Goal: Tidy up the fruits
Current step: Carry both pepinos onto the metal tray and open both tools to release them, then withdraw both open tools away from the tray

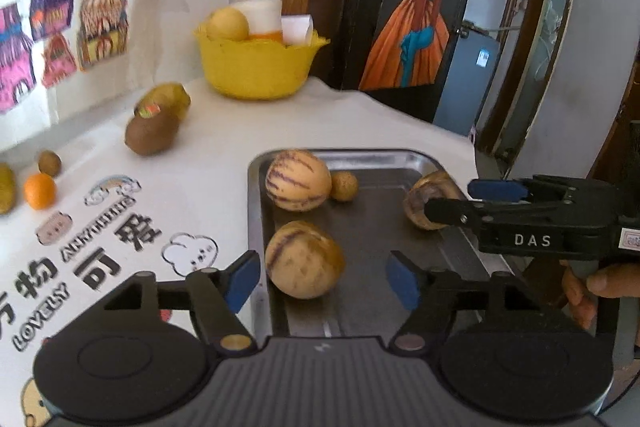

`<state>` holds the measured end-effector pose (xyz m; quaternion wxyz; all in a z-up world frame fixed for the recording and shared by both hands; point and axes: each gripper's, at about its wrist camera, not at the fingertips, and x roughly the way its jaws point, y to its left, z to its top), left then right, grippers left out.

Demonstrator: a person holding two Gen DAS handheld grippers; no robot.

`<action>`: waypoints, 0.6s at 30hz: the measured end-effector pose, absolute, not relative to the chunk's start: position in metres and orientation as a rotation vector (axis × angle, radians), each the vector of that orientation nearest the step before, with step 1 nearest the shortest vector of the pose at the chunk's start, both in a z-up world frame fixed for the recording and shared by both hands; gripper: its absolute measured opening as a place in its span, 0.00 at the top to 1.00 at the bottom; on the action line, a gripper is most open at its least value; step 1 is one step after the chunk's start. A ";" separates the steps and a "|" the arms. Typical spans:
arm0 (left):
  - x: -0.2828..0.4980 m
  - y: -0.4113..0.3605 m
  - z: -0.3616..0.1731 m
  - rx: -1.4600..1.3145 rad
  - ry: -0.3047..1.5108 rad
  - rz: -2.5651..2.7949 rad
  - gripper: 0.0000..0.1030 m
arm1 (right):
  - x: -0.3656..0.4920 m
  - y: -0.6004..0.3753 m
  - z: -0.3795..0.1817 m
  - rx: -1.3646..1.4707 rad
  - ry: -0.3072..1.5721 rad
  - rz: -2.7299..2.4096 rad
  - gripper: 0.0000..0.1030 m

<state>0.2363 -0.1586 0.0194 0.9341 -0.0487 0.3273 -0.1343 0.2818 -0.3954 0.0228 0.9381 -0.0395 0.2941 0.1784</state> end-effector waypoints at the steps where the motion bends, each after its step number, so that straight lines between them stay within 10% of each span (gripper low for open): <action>1: 0.234 -0.157 0.020 -0.103 0.668 -0.276 0.27 | 0.280 -0.396 0.024 -0.078 0.600 0.360 0.26; 18: 0.175 -0.094 0.026 -0.245 0.654 -0.167 0.01 | 0.214 -0.369 0.035 -0.061 0.586 0.394 0.03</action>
